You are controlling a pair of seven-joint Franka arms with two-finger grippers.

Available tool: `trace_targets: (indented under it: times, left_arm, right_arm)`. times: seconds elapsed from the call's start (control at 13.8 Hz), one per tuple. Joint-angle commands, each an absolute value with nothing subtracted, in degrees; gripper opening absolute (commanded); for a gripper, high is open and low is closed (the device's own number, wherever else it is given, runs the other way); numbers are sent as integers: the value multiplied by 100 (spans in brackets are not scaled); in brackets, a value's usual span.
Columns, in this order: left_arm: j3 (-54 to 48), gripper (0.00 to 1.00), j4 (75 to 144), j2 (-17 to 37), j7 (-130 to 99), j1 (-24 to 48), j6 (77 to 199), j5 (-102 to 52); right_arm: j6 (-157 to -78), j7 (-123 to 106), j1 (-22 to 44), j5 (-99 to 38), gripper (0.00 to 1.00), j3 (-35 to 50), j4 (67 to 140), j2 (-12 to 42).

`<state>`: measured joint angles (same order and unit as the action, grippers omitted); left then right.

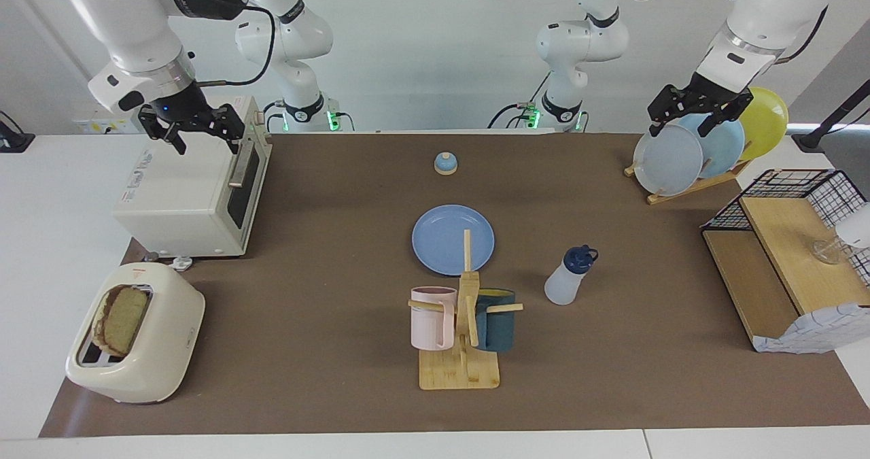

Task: Put bread on plate and add seasoning
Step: 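Reach the left gripper toward the bottle while the right gripper reaches the toaster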

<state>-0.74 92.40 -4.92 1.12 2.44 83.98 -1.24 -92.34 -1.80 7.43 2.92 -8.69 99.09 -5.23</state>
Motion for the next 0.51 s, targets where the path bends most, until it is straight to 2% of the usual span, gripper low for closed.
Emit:
trace_targets:
  times: [0.0,0.43]
  left_arm:
    - [-123,100,9352,-624,70,185,8473,78]
    - [-158,100,9518,-712,-61,386,8516,97]
  right_arm:
    - [-9824,-343,686,158,100,-888,9967,-519]
    - [-11520,-299,475,158,100,-888,10432,-484]
